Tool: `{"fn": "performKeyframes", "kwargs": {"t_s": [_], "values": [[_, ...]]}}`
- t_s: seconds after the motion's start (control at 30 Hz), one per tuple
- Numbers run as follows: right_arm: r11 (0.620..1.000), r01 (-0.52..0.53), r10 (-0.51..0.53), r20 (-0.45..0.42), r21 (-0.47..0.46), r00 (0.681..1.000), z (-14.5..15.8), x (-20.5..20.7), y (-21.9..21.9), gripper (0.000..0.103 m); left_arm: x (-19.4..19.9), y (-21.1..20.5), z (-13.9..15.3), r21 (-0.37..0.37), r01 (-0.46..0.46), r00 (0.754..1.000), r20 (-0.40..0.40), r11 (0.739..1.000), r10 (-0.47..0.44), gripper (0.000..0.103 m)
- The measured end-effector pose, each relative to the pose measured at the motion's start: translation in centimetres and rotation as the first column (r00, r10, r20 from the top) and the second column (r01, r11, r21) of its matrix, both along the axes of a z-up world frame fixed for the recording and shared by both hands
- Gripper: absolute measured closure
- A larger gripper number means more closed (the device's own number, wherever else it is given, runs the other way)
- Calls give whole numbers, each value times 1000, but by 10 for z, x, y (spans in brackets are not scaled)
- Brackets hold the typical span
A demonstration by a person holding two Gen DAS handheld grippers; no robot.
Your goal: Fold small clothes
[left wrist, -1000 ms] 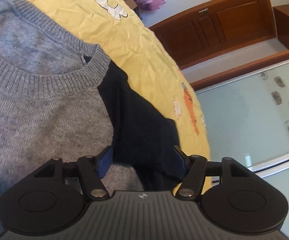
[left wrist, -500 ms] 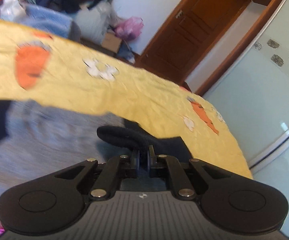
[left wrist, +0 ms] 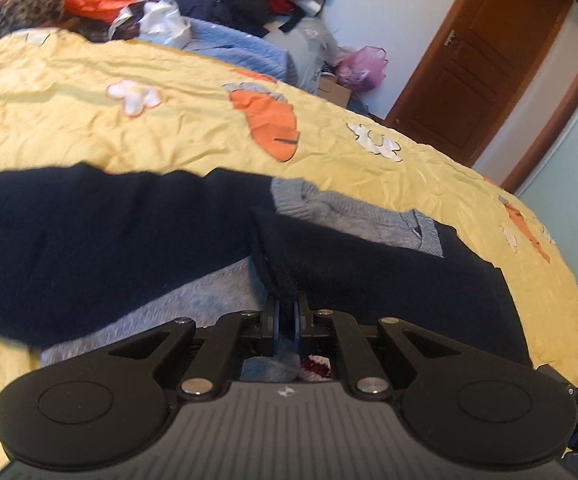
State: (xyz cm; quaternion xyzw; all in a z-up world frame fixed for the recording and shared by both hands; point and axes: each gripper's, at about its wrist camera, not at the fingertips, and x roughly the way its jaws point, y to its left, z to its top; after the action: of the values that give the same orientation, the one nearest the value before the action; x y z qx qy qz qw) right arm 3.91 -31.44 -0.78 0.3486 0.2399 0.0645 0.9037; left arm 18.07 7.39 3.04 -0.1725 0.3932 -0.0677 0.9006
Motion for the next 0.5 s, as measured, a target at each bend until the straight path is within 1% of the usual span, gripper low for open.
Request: {"fn": "performKeyframes", "kwargs": {"t_s": [0.03,0.1,0.17,0.23,0.3,0.37,0.4,0.43,0.5], "values": [[1000,-3,3,-7,-14,1000,1,1,2,27,-2,2,-4,-15,-6,1000,-5,1000,6,97],[998,-19,16,-37,-62,999,5,1,9,26,-5,3,-9,-20,-8,1000,-22,1000,7,97],[992,-69,63,-60,-102,996,16,-2,20,24,-9,2,-13,-18,0,1000,-28,1000,-1,97],[985,-130,131,-2,-110,991,32,-6,31,24,-12,-1,-17,-14,4,1000,-26,1000,-4,97],[975,-149,163,74,-163,984,54,0,40,20,-12,-1,-20,-25,-4,1000,-21,1000,3,97],[967,-129,157,117,-219,981,70,20,41,7,-12,2,-22,-45,-14,1000,-23,999,13,97],[960,-118,148,102,-255,984,72,38,41,5,-12,3,-22,-50,-15,1000,-23,999,14,97],[949,-114,137,57,-294,989,71,58,40,6,-12,4,-23,-55,-15,1000,-21,998,14,97],[916,-132,102,-99,-379,990,56,103,41,10,-13,6,-24,-64,-10,1000,-14,998,9,97]]}}
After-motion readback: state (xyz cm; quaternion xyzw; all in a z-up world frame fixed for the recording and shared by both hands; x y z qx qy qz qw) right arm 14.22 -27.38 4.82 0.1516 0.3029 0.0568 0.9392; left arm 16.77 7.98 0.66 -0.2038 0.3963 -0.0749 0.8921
